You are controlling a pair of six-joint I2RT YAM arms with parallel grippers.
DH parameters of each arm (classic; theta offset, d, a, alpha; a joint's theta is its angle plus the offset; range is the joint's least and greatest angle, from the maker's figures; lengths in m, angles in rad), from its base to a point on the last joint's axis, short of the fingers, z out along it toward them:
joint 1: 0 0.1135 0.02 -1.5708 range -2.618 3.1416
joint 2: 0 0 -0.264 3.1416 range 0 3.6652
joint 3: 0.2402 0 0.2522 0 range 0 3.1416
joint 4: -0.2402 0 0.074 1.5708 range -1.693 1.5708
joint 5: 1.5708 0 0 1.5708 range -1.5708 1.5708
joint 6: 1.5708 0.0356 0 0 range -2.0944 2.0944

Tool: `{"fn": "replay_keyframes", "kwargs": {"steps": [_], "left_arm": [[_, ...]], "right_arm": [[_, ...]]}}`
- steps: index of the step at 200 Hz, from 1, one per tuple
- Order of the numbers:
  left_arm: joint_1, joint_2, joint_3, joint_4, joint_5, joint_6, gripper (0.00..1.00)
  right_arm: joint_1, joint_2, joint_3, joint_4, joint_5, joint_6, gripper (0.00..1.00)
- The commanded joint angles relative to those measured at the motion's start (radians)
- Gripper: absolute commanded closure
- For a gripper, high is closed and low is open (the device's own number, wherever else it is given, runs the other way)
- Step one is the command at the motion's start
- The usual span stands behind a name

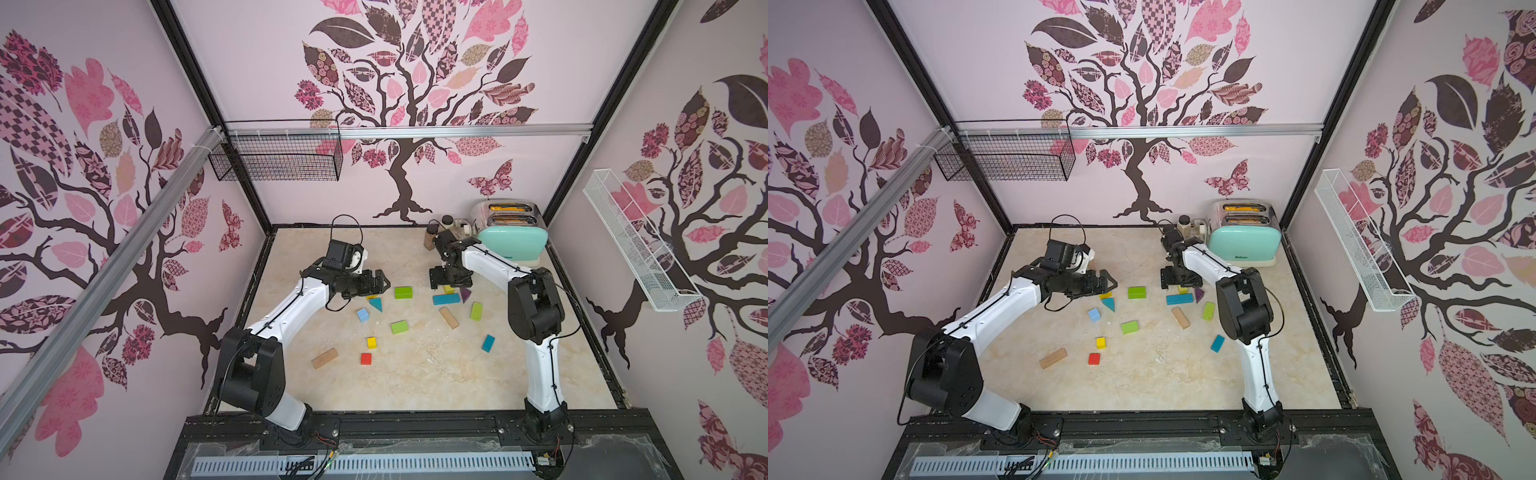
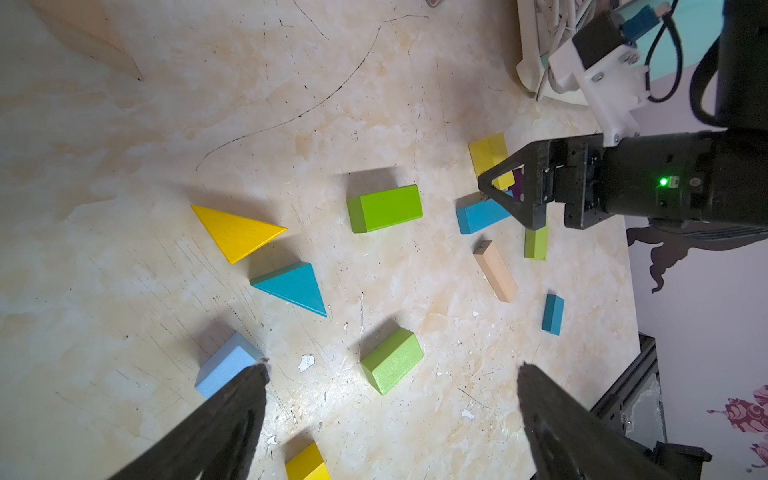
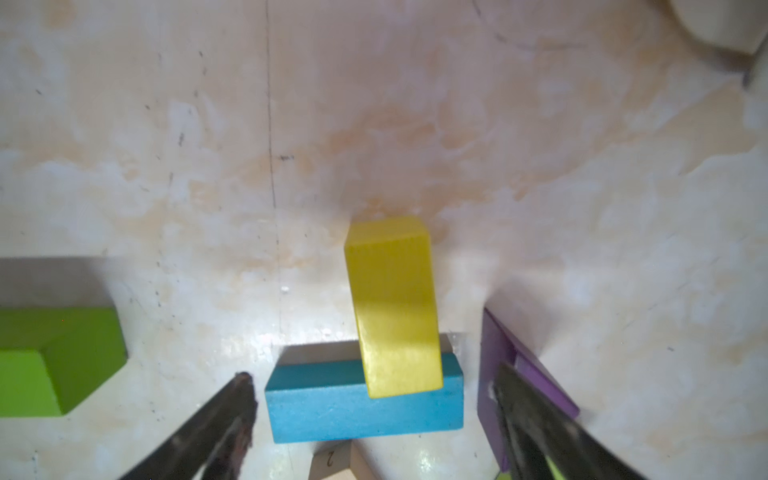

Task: Assemble a carrot with building blocks
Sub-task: Pick up the building block from the center of the board.

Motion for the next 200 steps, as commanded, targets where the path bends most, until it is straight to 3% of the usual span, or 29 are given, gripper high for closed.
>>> {"fn": "replay_keyframes", "kwargs": {"steps": [1, 18, 60, 90, 125, 152, 200], "left_arm": [[0.006, -0.015, 0.023, 0.004, -0.001, 0.008, 0.02], [0.005, -0.024, 0.018, 0.001, -0.009, 0.006, 0.02], [0.004, -0.039, 0.001, 0.005, -0.016, 0.003, 0.02], [0.005, -0.041, -0.003, 0.007, -0.015, 0.002, 0.02], [0.005, -0.043, -0.002, 0.008, -0.016, 0.003, 0.02], [0.005, -0.043, -0.004, 0.01, -0.017, 0.002, 0.02], [0.004, -0.064, -0.008, 0.011, -0.029, 0.0, 0.02]], "right_arm": [[-0.008, 0.038, 0.052, 0.029, 0.032, -0.015, 0.21], [-0.014, 0.077, 0.099, 0.008, 0.038, -0.015, 0.27], [-0.019, 0.108, 0.113, 0.009, 0.054, -0.019, 0.28], [-0.021, 0.121, 0.107, 0.013, 0.02, -0.018, 0.44], [-0.02, 0.101, 0.096, 0.023, -0.004, -0.018, 0.78], [-0.019, 0.084, 0.1, 0.019, -0.017, -0.018, 0.88], [0.01, -0.008, 0.096, 0.016, 0.0, -0.037, 0.92]]}}
